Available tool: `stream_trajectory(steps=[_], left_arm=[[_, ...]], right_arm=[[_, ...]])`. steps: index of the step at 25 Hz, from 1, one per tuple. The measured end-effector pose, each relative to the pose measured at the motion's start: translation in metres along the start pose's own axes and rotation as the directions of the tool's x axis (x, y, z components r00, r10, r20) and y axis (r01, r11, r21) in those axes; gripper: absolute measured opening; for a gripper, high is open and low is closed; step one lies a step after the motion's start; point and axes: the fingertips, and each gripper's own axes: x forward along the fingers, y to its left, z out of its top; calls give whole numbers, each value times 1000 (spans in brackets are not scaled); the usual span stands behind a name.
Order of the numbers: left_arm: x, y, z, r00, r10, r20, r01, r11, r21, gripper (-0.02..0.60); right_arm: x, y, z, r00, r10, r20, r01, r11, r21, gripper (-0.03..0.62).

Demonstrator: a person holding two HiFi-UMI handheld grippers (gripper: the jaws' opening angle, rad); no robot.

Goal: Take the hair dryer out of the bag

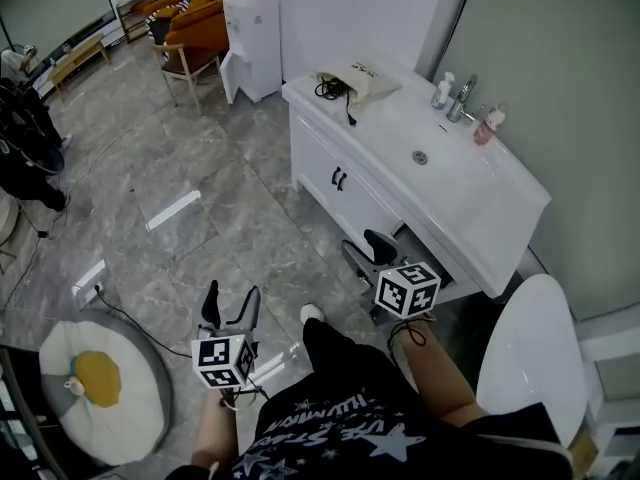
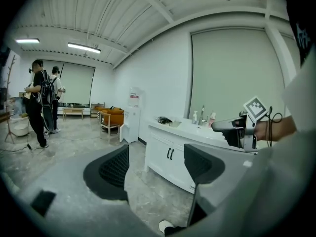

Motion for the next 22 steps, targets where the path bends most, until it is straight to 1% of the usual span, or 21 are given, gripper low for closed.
stream_trajectory(steps=[3, 7, 11, 15, 17, 20, 22], left_arm=[[43, 10, 17, 1000, -8, -7, 8, 1000, 9, 350], [102, 24, 45, 1000, -8, -8, 8, 1000, 10, 351], [160, 26, 71, 1000, -21, -10, 21, 1000, 19, 351], [207, 34, 88, 1000, -20, -4, 20, 1000, 19, 351], [227, 36, 94, 999, -29, -18, 29, 999, 15, 351], [249, 39, 99, 998, -43, -38, 45, 998, 37, 351], [264, 42, 104, 998, -51, -45, 53, 998, 38, 351]], right_arm=[[38, -29, 19, 1000, -4, 6, 4, 999, 37, 247], [84, -65, 50, 1000, -19, -1, 19, 999, 37, 255], [120, -104, 80, 999, -39, 16, 38, 998, 53, 259], [148, -137, 94, 998, -55, 19, 53, 996, 77, 259], [159, -151, 98, 998, -65, 20, 63, 994, 93, 259], [169, -168, 101, 996, -83, 21, 80, 988, 134, 259], [176, -179, 103, 995, -102, 23, 97, 983, 157, 258]])
